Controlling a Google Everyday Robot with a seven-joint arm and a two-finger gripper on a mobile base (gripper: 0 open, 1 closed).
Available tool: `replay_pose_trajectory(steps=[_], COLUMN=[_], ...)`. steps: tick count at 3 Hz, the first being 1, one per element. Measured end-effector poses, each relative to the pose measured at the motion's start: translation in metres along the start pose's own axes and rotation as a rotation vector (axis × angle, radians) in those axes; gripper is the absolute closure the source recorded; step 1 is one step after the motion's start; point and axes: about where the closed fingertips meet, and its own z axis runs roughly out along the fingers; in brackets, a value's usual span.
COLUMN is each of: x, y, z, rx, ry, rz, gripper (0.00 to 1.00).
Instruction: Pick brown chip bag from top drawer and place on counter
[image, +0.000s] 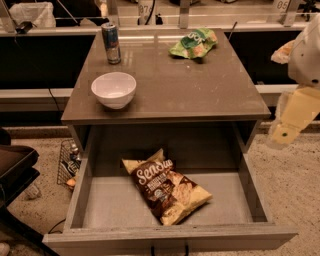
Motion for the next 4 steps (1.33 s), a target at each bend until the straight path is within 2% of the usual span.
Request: replay_pose_trajectory(steps=[1, 2, 3, 4], x=[-0.003, 0.001, -0.002, -0.01], y=[0.022, 0.056, 0.058, 0.039], z=[0.033, 0.106, 0.148, 0.147], rx=[0.032, 0.027, 0.059, 0.135], ry=[-0.042, -0.101, -0.158, -0.195], rz=[0.011, 0.06, 0.145, 0.15], gripper=[0.0, 0.0, 0.0, 0.0])
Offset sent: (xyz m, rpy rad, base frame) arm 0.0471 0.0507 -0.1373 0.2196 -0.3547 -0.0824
